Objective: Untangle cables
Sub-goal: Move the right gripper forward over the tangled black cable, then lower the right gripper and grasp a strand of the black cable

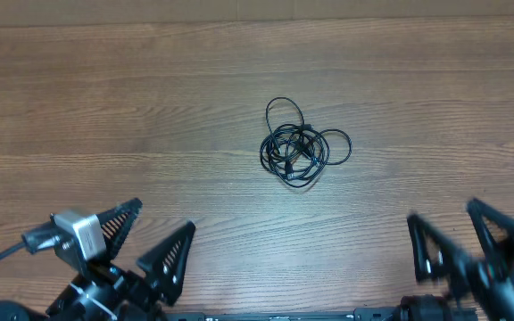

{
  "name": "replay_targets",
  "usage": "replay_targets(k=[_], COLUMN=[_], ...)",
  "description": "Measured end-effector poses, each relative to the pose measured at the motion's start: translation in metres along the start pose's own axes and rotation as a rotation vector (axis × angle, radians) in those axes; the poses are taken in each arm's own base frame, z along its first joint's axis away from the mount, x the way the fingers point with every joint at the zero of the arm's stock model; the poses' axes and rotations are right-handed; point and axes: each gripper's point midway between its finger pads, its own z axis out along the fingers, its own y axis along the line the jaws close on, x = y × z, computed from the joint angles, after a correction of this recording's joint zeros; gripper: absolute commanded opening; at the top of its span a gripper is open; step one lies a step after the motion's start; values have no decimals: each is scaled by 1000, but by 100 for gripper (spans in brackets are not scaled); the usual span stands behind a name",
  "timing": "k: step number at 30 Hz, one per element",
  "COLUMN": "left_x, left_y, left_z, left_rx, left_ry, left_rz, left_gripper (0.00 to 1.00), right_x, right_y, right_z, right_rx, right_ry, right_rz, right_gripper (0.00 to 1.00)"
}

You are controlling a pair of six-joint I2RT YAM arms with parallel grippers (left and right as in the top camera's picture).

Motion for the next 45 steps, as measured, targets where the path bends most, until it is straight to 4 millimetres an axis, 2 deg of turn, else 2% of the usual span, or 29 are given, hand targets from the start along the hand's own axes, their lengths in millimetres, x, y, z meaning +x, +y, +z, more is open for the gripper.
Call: replay_targets(k=[4, 6, 12, 14, 17, 20, 25, 28, 36, 41, 45], left_x=[-3, -3, -3, -3, -2, -2, -2, -2, -1, -1, -1], left_y=[8, 9, 9, 9, 8, 6, 6, 6, 5, 5, 5], left_z=[4, 4, 4, 4, 4, 4, 4, 4, 4, 4, 4], left_rx=[-36, -43, -45, -44, -34, -28, -24, -23, -20, -20, -19], left_ry=[-4, -7, -8, -8, -3, 0, 2, 2, 4, 4, 4], left_rz=[-44, -52, -69, -69, -69, -69, -69, -69, -69, -73, -74], left_gripper=[99, 99, 100, 100, 99, 100, 100, 100, 100, 99, 100], right_x=[19, 38, 87, 110, 143, 182, 236, 253, 258, 257, 256], right_y=[-33, -53, -96, -111, -123, -122, -113, -109, -97, -101, -109], right_z=[55, 85, 148, 170, 196, 220, 246, 256, 267, 268, 270], right_rx=[63, 107, 222, 262, 267, 220, 155, 127, 76, 98, 138], right_ry=[103, 193, 442, 542, 673, 816, 974, 1008, 999, 991, 971], right_rz=[137, 206, 341, 382, 407, 397, 365, 342, 299, 283, 258], right_gripper=[100, 100, 100, 100, 100, 100, 98, 96, 100, 84, 85])
